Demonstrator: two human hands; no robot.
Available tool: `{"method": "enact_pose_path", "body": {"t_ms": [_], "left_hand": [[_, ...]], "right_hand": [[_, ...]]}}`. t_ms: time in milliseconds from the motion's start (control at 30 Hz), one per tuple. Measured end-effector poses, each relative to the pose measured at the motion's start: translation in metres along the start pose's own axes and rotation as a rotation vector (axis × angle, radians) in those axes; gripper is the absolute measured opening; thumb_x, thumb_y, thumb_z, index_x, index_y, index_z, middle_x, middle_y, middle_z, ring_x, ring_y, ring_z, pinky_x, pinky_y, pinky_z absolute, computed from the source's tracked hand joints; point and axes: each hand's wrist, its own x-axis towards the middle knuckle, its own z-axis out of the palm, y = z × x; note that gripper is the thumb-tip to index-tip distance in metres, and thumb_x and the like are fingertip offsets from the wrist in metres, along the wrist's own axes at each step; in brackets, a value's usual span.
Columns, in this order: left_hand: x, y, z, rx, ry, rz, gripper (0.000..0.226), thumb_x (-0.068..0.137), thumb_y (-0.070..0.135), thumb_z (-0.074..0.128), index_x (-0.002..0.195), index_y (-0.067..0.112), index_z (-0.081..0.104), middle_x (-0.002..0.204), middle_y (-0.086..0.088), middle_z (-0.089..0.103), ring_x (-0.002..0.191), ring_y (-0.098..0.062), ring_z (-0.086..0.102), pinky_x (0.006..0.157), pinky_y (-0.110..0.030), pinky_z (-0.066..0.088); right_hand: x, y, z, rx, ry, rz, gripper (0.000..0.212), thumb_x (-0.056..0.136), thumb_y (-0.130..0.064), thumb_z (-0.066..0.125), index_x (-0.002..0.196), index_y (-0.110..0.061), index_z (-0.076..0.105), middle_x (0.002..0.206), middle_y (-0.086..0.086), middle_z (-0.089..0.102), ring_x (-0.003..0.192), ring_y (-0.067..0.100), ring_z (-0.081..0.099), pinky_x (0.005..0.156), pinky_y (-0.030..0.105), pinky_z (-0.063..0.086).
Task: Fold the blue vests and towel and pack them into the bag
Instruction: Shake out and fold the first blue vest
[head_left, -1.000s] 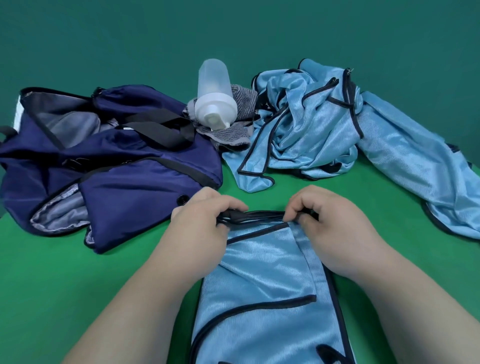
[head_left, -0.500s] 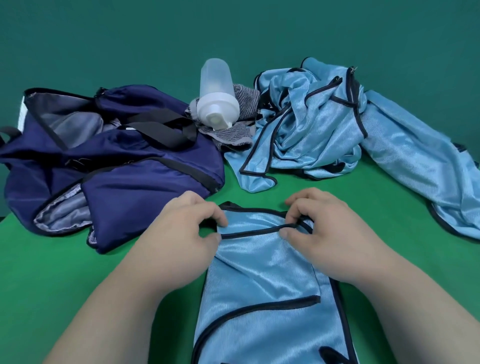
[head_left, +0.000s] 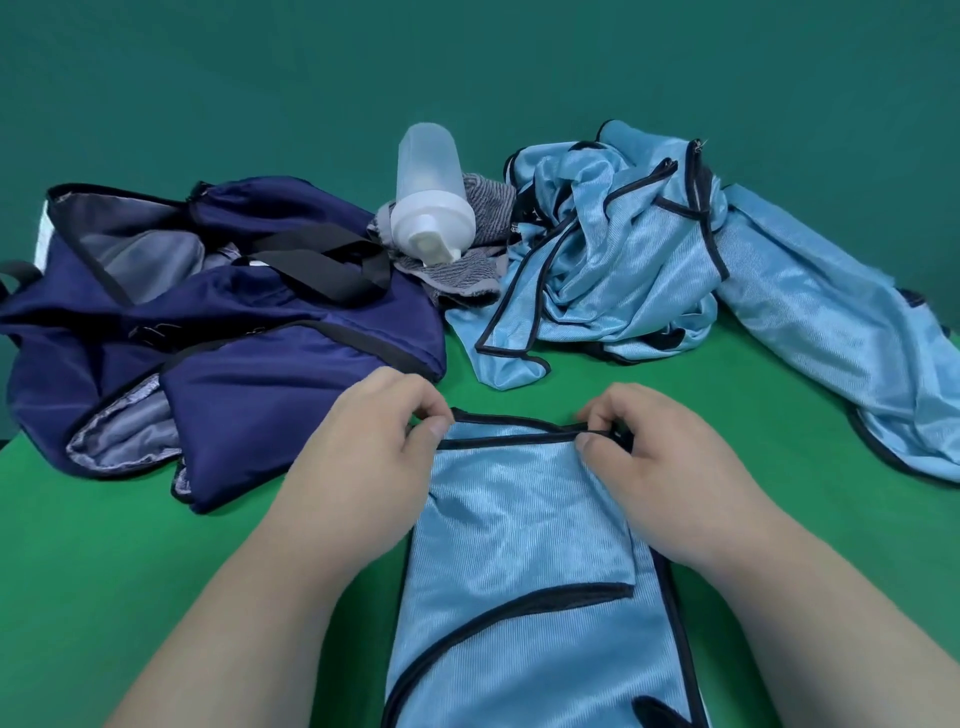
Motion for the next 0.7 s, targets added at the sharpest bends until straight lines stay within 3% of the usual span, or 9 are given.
{"method": "enact_pose_path", "body": {"t_ms": [133, 300, 400, 600, 700], "left_hand": [[0.0, -0.004, 0.005, 0.028, -0.036, -0.015, 0.017, 0.099, 0.022, 0.052, 0.087, 0.033, 0.055, 0.095, 0.02, 0.048, 0.089, 0.003, 0.045, 0.069, -0.017, 0.035], [-0.003, -0.009, -0.002, 0.08, -0.09, -0.013, 0.017, 0.094, 0.023, 0.062, 0.084, 0.037, 0.058, 0.1, 0.022, 0.046, 0.1, 0.004, 0.041, 0.072, -0.014, 0.033], [-0.001, -0.01, 0.0, 0.126, -0.101, -0.035, 0.018, 0.097, 0.024, 0.057, 0.084, 0.036, 0.055, 0.1, 0.021, 0.046, 0.1, 0.002, 0.04, 0.073, -0.013, 0.034], [0.003, 0.001, 0.006, 0.065, 0.079, -0.036, 0.017, 0.101, 0.02, 0.049, 0.088, 0.032, 0.051, 0.097, 0.015, 0.05, 0.088, -0.002, 0.049, 0.075, -0.029, 0.044], [0.005, 0.004, 0.011, 0.05, 0.113, -0.056, 0.018, 0.1, 0.017, 0.05, 0.088, 0.029, 0.053, 0.09, 0.014, 0.054, 0.085, 0.001, 0.049, 0.067, -0.018, 0.04]], "right_hand": [[0.0, 0.0, 0.0, -0.008, -0.002, 0.019, 0.019, 0.094, -0.028, 0.057, 0.076, -0.023, 0.052, 0.076, -0.006, 0.055, 0.073, 0.006, 0.047, 0.058, 0.018, 0.03], [0.0, 0.0, -0.001, -0.014, 0.007, 0.035, 0.02, 0.095, -0.031, 0.056, 0.076, -0.025, 0.052, 0.072, -0.008, 0.053, 0.071, 0.005, 0.046, 0.056, 0.019, 0.026], [0.0, -0.001, 0.0, -0.019, 0.021, 0.032, 0.02, 0.095, -0.03, 0.056, 0.076, -0.024, 0.051, 0.07, -0.009, 0.053, 0.07, 0.005, 0.046, 0.055, 0.018, 0.026], [-0.001, -0.001, 0.0, -0.017, 0.014, 0.051, 0.018, 0.095, -0.029, 0.056, 0.078, -0.025, 0.052, 0.067, -0.005, 0.054, 0.063, 0.008, 0.046, 0.053, 0.026, 0.028], [-0.001, 0.0, -0.001, -0.013, 0.019, 0.068, 0.017, 0.095, -0.029, 0.056, 0.079, -0.026, 0.052, 0.066, -0.004, 0.055, 0.058, 0.009, 0.046, 0.051, 0.025, 0.028]]}}
